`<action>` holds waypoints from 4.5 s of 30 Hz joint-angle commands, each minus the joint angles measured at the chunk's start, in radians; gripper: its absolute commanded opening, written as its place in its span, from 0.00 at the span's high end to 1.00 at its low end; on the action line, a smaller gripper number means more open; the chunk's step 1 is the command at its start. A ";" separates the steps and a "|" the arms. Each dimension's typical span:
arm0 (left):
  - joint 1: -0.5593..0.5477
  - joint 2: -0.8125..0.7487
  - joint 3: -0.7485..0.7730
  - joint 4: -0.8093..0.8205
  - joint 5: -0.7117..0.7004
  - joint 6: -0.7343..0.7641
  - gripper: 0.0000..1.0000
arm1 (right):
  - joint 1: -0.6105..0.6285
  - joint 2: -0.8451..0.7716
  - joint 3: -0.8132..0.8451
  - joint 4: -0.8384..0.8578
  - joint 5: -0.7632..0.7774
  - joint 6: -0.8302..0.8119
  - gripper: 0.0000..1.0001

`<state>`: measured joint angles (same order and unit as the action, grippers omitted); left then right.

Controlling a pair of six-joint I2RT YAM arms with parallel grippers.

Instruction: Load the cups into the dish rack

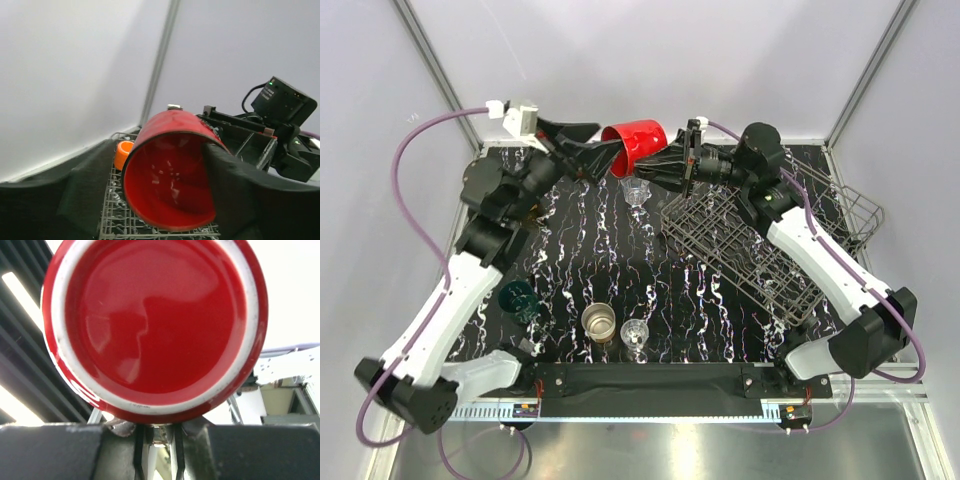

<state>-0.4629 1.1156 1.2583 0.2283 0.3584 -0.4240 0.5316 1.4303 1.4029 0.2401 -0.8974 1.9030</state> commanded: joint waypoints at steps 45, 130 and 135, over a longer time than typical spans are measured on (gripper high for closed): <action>0.128 -0.240 0.059 -1.193 -0.458 0.151 0.01 | -0.228 0.561 0.334 -0.912 1.204 -1.532 1.00; 0.245 0.570 0.493 -1.141 -0.657 -0.254 0.15 | -0.280 -0.016 -0.091 -1.113 0.503 -1.578 0.16; 0.276 0.734 0.717 -1.230 -0.728 -0.177 0.17 | -0.278 -0.022 -0.105 -1.108 0.486 -1.584 0.16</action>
<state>-0.2058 1.7981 1.8294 -0.9710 -0.2710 -0.6563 0.2550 1.4300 1.3014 -0.8684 -0.3744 0.3473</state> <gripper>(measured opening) 0.840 0.837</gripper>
